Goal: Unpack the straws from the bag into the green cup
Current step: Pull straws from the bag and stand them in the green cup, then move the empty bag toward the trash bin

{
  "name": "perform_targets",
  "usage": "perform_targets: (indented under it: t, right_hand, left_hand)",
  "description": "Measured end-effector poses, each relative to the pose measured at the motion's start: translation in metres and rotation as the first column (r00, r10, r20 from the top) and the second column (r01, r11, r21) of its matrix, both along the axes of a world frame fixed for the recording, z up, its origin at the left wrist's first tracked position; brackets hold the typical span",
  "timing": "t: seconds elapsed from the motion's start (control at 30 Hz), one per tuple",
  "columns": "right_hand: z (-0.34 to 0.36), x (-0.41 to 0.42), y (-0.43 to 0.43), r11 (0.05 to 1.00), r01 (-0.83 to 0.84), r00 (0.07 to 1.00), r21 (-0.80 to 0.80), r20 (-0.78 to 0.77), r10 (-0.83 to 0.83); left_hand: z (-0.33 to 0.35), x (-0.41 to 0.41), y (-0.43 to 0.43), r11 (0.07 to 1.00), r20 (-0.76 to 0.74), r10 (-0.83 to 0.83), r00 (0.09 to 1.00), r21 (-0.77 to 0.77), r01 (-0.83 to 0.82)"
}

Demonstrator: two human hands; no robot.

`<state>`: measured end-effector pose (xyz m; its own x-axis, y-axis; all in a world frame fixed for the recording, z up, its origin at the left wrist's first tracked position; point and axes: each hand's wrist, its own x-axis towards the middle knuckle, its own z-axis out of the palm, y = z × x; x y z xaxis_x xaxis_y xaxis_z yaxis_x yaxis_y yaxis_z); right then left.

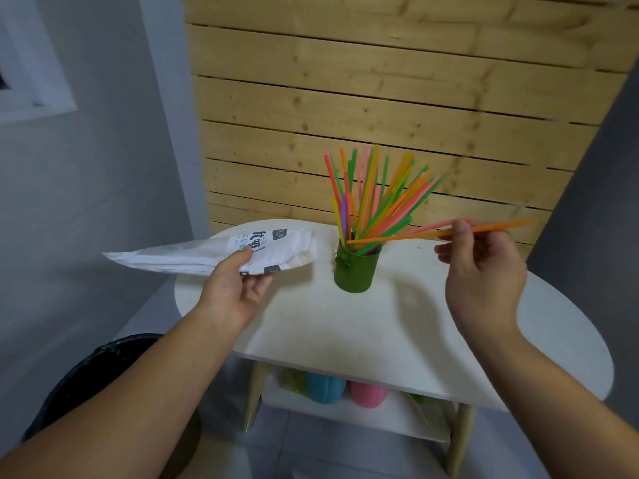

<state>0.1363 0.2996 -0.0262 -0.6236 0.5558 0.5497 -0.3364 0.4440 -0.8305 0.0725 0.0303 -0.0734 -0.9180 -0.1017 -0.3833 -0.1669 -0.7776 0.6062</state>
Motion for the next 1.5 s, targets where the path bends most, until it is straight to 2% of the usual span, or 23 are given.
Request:
perform_targets:
  t: [0.17, 0.4, 0.63, 0.97, 1.27, 1.3, 1.37, 1.43, 1.5]
  right_hand:
    - [0.000, -0.007, 0.005, 0.976, 0.026, 0.999, 0.217, 0.034, -0.034]
    - [-0.007, -0.025, -0.003, 0.868, -0.003, 0.999, 0.496, 0.038, -0.018]
    - [-0.022, -0.054, -0.013, 0.910, -0.134, 0.982, 0.392, 0.178, 0.068]
    - [-0.024, -0.059, -0.024, 0.854, -0.218, 0.962, 0.473, 0.250, 0.108]
    - [-0.016, -0.022, -0.021, 0.928, -0.200, 0.908, 0.316, 0.414, 0.055]
    - [-0.016, -0.016, -0.023, 0.931, -0.239, 0.892, 0.277, 0.442, 0.098]
    - [-0.015, -0.004, -0.034, 0.913, -0.389, 0.828, 0.122, 0.481, 0.288]
    - [-0.017, 0.007, -0.051, 0.862, -0.504, 0.730, -0.045, 0.510, 0.454]
    - [-0.022, 0.017, -0.070, 0.821, -0.527, 0.625, -0.220, 0.555, 0.549]
  left_hand:
    - [0.001, 0.001, 0.006, 1.000, -0.010, -0.030, 1.000, -0.011, 0.030]
    - [-0.002, 0.001, 0.009, 0.997, -0.015, -0.070, 0.997, -0.030, 0.070]
    - [-0.004, 0.001, 0.006, 0.995, -0.017, -0.089, 0.996, -0.051, 0.088]
    - [0.000, 0.009, -0.005, 0.992, -0.051, -0.120, 0.991, -0.052, 0.117]
    - [0.012, 0.031, -0.033, 0.987, -0.101, -0.154, 0.983, -0.062, 0.148]
    - [0.012, 0.034, -0.036, 0.985, -0.103, -0.162, 0.981, -0.069, 0.156]
    - [0.013, 0.043, -0.040, 0.983, -0.109, -0.173, 0.979, -0.084, 0.164]
    - [0.011, 0.055, -0.045, 0.982, -0.107, -0.172, 0.979, -0.095, 0.162]
    - [0.007, 0.068, -0.048, 0.982, -0.095, -0.165, 0.982, -0.109, 0.155]
